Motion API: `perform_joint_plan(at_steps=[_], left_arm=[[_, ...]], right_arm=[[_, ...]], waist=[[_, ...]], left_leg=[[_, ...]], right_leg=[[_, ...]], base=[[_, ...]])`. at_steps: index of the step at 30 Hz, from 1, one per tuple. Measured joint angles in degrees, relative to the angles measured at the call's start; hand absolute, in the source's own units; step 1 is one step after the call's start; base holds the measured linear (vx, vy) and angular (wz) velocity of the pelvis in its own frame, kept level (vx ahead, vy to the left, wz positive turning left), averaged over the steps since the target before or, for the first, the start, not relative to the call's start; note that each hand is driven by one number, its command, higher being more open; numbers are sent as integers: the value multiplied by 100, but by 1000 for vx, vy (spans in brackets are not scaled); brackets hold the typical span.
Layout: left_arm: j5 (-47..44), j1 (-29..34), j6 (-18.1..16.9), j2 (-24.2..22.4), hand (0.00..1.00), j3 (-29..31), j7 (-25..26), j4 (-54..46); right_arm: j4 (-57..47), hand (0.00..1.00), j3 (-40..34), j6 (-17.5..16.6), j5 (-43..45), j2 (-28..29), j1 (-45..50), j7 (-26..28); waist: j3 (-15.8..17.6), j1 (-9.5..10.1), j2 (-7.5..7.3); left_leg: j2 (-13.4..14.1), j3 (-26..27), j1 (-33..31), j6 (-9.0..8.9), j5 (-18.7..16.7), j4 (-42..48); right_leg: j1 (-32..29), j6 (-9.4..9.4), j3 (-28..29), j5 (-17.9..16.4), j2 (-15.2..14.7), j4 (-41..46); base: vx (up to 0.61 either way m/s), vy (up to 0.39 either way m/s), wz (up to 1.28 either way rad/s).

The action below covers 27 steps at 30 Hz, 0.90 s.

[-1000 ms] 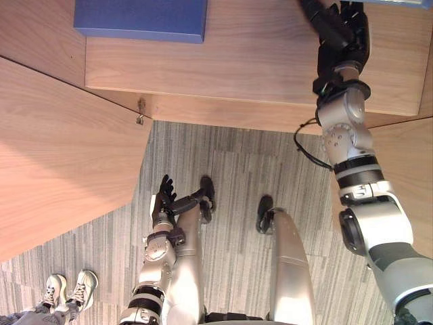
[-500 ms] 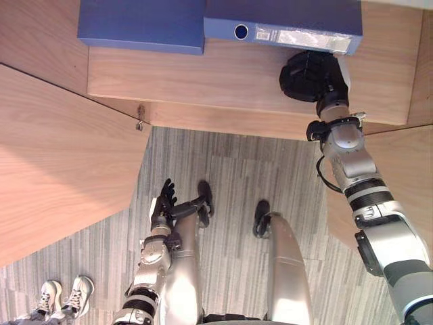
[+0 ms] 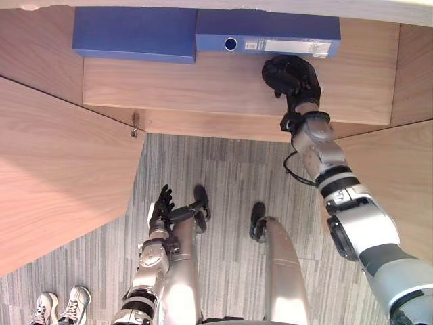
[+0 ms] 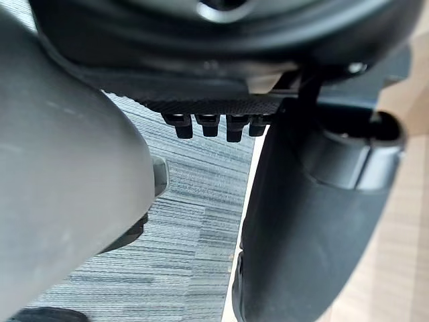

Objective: Walk over to the cabinet, pick up the folder, carry it to the office cabinet, place the folder inside the office cabinet, then close the office cabinet door

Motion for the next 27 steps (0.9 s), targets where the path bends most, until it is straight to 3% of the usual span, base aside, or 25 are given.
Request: perform_joint_plan(at_steps=[7,14,20,27], left_arm=[[-4,-45,3,-131,100,-8,137,-74],[-4,-44,20,-288,100,94,182,-142],[-3,40,170,-380,100,98,172,9],[-3,344,274,-379,100,97,37,271]], right_arm=[[354,0,-128,21,1457,164,-654,-258],[254,0,-523,15,1718,296,-487,-257],[-694,0,-932,-1,1534,671,1263,-203],[-1416,0,-1126,29,1109,1444,4189,98]], waist=[[-1,97,9],[-5,129,18],[-3,90,20],[-4,-15,18]], left_leg=[[-110,-81,-49,-16,287,-313],[-138,-177,-16,-20,339,-283],[-114,-130,603,-36,233,-371],[-58,80,1854,-70,201,-971]], right_leg=[[-115,-69,-128,51,-61,-9],[0,-75,-216,50,-75,-11],[698,-79,-256,46,-48,-233],[1927,-16,-153,245,85,-1076]], base=[[-49,-58,13],[-3,-29,6],[-22,-19,-1],[44,-14,-13]])
